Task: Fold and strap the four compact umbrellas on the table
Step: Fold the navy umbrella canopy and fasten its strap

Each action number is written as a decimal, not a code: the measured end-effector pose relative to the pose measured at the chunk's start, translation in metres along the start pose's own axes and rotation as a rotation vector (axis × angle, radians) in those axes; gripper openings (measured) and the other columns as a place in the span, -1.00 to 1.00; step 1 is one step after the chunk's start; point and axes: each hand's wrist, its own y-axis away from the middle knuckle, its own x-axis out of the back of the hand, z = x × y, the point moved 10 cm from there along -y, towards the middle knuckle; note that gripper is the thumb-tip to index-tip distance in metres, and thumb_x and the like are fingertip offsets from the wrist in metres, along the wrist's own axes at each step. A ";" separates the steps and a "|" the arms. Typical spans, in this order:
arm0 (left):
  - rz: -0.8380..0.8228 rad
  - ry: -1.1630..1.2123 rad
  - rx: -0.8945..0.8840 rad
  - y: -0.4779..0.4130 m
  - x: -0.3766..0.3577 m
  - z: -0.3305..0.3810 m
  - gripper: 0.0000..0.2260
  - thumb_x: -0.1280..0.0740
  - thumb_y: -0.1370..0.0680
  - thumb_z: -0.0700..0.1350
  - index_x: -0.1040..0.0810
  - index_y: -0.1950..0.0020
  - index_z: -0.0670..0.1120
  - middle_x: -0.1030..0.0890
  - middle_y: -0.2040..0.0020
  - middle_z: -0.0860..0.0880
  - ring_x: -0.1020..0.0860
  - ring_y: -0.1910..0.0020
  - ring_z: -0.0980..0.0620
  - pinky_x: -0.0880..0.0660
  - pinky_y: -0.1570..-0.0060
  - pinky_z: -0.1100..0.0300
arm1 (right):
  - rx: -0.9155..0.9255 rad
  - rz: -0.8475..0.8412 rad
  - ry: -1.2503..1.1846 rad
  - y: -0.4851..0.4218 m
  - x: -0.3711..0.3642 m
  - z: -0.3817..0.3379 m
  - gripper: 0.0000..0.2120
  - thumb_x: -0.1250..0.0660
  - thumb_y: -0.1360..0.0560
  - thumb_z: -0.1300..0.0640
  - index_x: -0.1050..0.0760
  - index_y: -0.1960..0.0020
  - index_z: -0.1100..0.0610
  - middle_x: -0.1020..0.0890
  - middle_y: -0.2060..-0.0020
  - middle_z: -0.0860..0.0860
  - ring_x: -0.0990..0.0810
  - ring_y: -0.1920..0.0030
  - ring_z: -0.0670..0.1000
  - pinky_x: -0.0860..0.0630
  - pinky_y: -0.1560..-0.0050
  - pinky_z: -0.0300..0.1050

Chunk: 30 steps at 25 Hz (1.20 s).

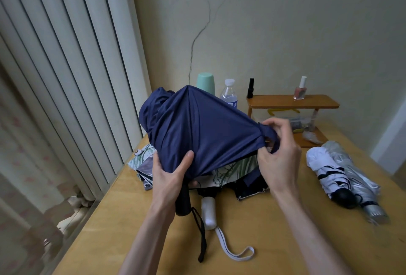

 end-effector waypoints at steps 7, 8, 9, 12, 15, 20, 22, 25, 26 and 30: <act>-0.018 -0.140 -0.090 -0.009 0.010 0.008 -0.27 -0.70 -0.38 -0.09 -0.41 -0.45 0.09 -0.57 -0.32 0.13 -0.61 -0.24 0.15 -0.57 -0.19 0.21 | -0.187 -0.407 -0.248 -0.011 -0.026 0.023 -0.49 -0.43 -0.45 0.57 -0.51 -0.26 0.13 -0.66 -0.16 -0.01 -0.68 -0.16 -0.07 -0.63 -0.14 -0.21; -0.027 -0.154 -0.096 -0.009 0.010 0.008 -0.28 -0.69 -0.40 -0.13 -0.40 -0.44 0.10 -0.56 -0.30 0.14 -0.59 -0.22 0.18 -0.56 -0.15 0.25 | -0.167 -0.462 -0.231 -0.010 -0.029 0.021 -0.48 -0.45 -0.45 0.55 -0.53 -0.27 0.12 -0.67 -0.19 -0.04 -0.67 -0.19 -0.10 -0.61 -0.18 -0.24; -0.028 -0.170 -0.103 -0.009 0.010 0.007 -0.26 -0.69 -0.39 -0.15 -0.39 -0.44 0.10 -0.55 -0.30 0.14 -0.58 -0.22 0.18 -0.55 -0.14 0.26 | -0.147 -0.495 -0.222 -0.008 -0.032 0.018 -0.49 -0.45 -0.45 0.54 -0.55 -0.28 0.11 -0.68 -0.20 -0.07 -0.67 -0.22 -0.11 -0.59 -0.21 -0.25; -0.041 -0.193 -0.111 -0.009 0.009 0.004 -0.27 -0.65 -0.35 -0.07 -0.38 -0.42 0.12 -0.55 -0.27 0.14 -0.59 -0.20 0.14 -0.59 -0.07 0.27 | -0.138 -0.547 -0.244 -0.006 -0.039 0.015 -0.41 -0.43 -0.47 0.54 -0.54 -0.36 0.06 -0.67 -0.27 -0.08 -0.64 -0.30 -0.09 -0.57 -0.31 -0.18; -0.048 -0.220 -0.140 -0.010 0.010 0.006 -0.39 -0.60 -0.48 -0.24 -0.38 -0.35 0.16 -0.55 -0.23 0.13 -0.61 -0.14 0.12 -0.61 0.14 0.36 | -0.163 -0.751 -0.257 0.005 -0.048 0.010 -0.31 -0.49 -0.50 0.44 -0.45 -0.52 -0.01 -0.62 -0.38 -0.12 -0.56 -0.41 -0.12 -0.48 -0.43 -0.17; -0.040 -0.287 -0.152 -0.011 0.012 0.006 -0.37 -0.66 -0.40 0.01 -0.43 -0.35 0.25 -0.61 -0.27 -0.03 -0.69 -0.07 -0.22 -0.69 0.02 -0.20 | -0.127 -0.572 -0.184 -0.004 -0.034 0.009 -0.40 -0.47 -0.46 0.47 -0.56 -0.41 0.04 -0.69 -0.24 -0.09 -0.66 -0.22 -0.10 -0.60 -0.28 -0.07; 0.000 -0.196 -0.100 -0.009 0.006 -0.001 -0.45 -0.63 -0.47 -0.13 -0.44 -0.36 0.06 -0.61 -0.21 -0.16 -0.67 0.21 -0.16 -0.67 0.27 -0.02 | 0.069 -0.146 0.137 -0.009 -0.004 -0.004 -0.46 -0.37 -0.41 0.49 -0.61 -0.33 0.12 -0.65 -0.16 -0.03 -0.61 0.03 -0.12 -0.57 0.05 -0.33; -0.044 -0.162 -0.022 0.000 -0.015 -0.015 -0.54 -0.52 -0.53 -0.32 -0.44 -0.35 -0.08 -0.59 -0.11 -0.19 -0.57 0.43 -0.09 -0.58 0.44 0.12 | 0.178 0.075 0.389 0.003 0.006 -0.021 -0.51 -0.30 -0.39 0.48 -0.57 -0.27 0.20 -0.55 -0.13 0.10 -0.45 0.13 -0.13 -0.31 0.31 -0.46; -0.074 -0.138 -0.006 0.001 -0.019 -0.020 -0.52 -0.51 -0.53 -0.34 -0.43 -0.37 -0.10 -0.59 -0.14 -0.18 -0.60 0.40 -0.09 -0.59 0.41 0.12 | 0.148 0.037 0.370 0.002 0.004 -0.016 -0.50 -0.31 -0.38 0.51 -0.55 -0.26 0.19 -0.53 -0.15 0.09 -0.46 0.09 -0.13 -0.34 0.31 -0.46; -0.102 -0.118 0.033 0.000 -0.017 -0.019 -0.54 -0.51 -0.52 -0.36 -0.45 -0.35 -0.14 -0.58 -0.16 -0.20 -0.63 0.39 -0.07 -0.61 0.39 0.15 | -0.174 -0.429 -0.032 -0.010 -0.005 0.028 -0.31 -0.39 -0.47 0.54 -0.44 -0.41 -0.07 -0.56 -0.29 -0.07 -0.61 -0.22 -0.09 -0.61 -0.21 -0.23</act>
